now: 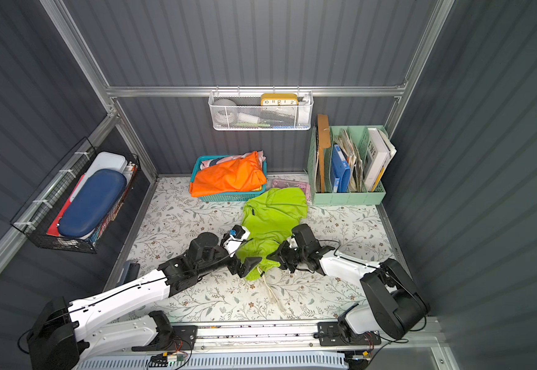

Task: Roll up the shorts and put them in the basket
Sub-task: Roll the shorts at the center of the board.

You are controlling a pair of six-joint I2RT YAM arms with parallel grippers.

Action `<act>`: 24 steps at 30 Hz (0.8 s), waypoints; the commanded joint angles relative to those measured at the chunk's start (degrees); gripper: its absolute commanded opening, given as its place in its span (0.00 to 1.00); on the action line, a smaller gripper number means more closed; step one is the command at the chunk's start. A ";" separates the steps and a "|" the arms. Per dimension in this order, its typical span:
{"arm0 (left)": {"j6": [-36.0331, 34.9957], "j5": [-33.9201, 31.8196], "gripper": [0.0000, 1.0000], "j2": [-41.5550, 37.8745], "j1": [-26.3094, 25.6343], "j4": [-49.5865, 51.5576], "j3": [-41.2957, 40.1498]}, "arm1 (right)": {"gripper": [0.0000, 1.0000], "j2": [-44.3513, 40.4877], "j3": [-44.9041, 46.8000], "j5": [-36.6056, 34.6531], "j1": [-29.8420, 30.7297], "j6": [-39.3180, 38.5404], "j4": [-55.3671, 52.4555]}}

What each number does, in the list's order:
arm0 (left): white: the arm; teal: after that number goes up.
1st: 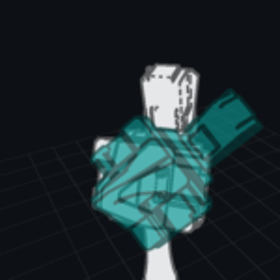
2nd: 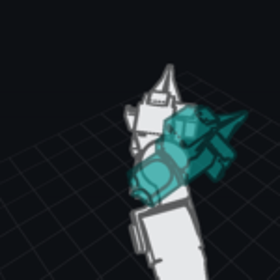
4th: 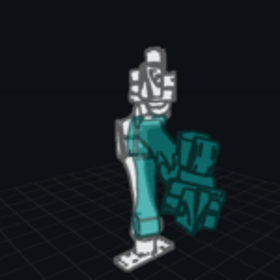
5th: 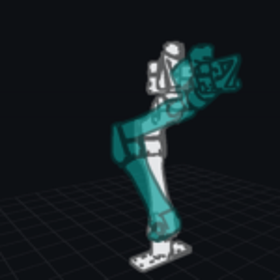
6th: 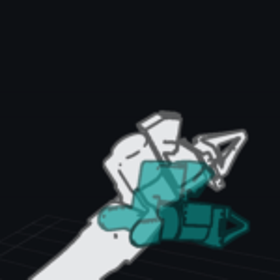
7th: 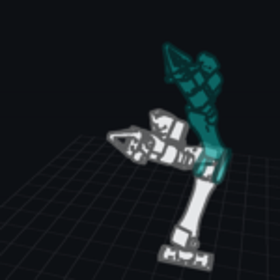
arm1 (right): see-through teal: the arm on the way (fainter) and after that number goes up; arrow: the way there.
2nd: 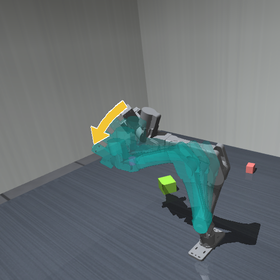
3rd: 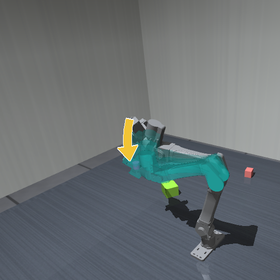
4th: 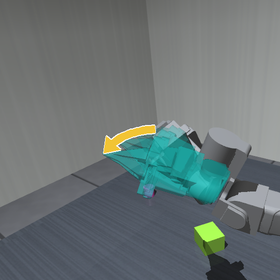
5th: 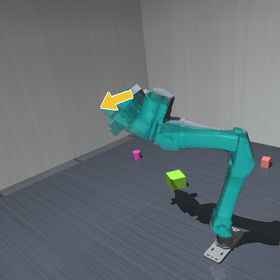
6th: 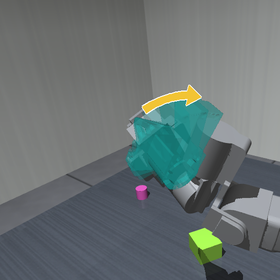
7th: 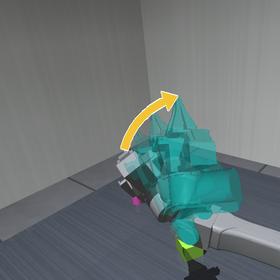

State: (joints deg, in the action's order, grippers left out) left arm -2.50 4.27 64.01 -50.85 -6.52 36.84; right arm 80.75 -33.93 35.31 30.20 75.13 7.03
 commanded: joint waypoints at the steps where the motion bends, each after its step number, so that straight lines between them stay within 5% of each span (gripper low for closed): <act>1: -8.40 -4.20 0.99 1.09 -1.77 -2.73 -0.76 | 0.00 -0.46 -1.80 0.45 -0.64 1.74 1.06; 10: -14.44 -6.67 1.00 7.62 -8.53 -11.99 -2.04 | 0.00 -2.06 -1.26 0.81 -1.32 2.83 1.13; 24: -16.69 -12.10 1.00 14.06 -9.18 -19.08 -5.16 | 0.00 -3.95 0.07 3.05 -2.68 2.78 1.61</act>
State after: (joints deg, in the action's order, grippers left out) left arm -18.24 -6.17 76.16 -59.70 -22.24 32.36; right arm 77.97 -34.17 37.54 27.90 77.54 7.25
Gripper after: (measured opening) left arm 0.997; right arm 0.183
